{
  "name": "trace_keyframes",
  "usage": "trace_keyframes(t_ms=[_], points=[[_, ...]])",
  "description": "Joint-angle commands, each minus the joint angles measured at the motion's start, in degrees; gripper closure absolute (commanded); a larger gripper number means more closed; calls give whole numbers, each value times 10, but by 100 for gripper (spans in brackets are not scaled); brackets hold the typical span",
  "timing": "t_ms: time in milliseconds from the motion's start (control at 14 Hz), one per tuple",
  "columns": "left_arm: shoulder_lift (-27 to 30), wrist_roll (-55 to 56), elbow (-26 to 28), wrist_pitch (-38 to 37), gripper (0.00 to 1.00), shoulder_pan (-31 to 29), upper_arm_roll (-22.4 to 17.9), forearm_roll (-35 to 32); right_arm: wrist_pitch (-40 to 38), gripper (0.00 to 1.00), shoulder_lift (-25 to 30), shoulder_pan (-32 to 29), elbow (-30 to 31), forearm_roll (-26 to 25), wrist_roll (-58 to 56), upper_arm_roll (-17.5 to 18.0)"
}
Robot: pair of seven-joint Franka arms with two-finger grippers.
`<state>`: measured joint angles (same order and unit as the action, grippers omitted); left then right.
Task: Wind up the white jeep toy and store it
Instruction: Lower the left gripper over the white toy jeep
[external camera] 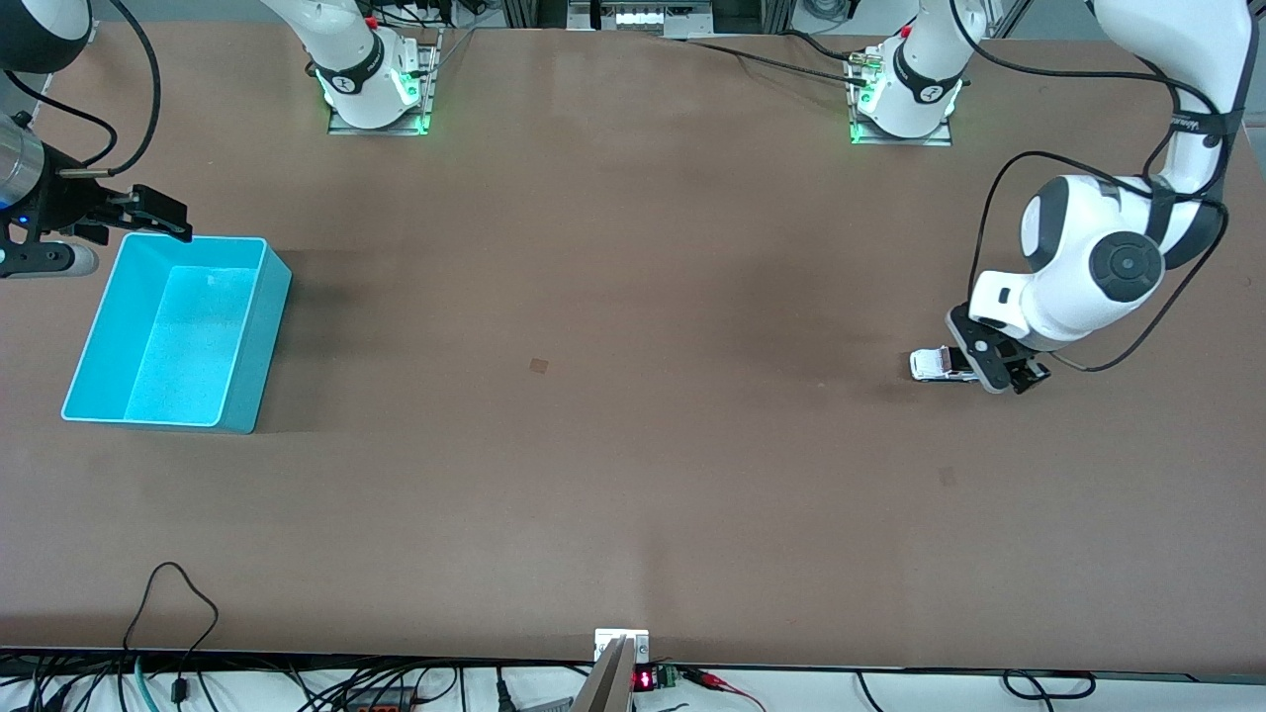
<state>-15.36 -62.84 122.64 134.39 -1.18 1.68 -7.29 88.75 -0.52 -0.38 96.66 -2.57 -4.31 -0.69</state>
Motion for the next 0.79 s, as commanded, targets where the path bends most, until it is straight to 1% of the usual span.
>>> trace_keyframes(t_ms=[0, 71, 357, 500, 714], points=[[-18, -88, 6, 45, 0, -9, 3, -14, 4, 0, 4, 0, 5, -6, 4, 2], [-20, -113, 7, 56, 0, -12, 3, -14, 5, 0, 4, 0, 5, -6, 4, 2], [-36, -177, 8, 61, 0, -20, 3, -14, 5, 0, 3, 0, 5, -6, 4, 2], [-41, -207, 20, 80, 0, -26, 3, -14, 5, 0, 3, 0, 5, -4, 4, 2], [-49, -211, 39, 104, 0, -31, 3, -14, 5, 0, 3, 0, 5, -2, 4, 2]])
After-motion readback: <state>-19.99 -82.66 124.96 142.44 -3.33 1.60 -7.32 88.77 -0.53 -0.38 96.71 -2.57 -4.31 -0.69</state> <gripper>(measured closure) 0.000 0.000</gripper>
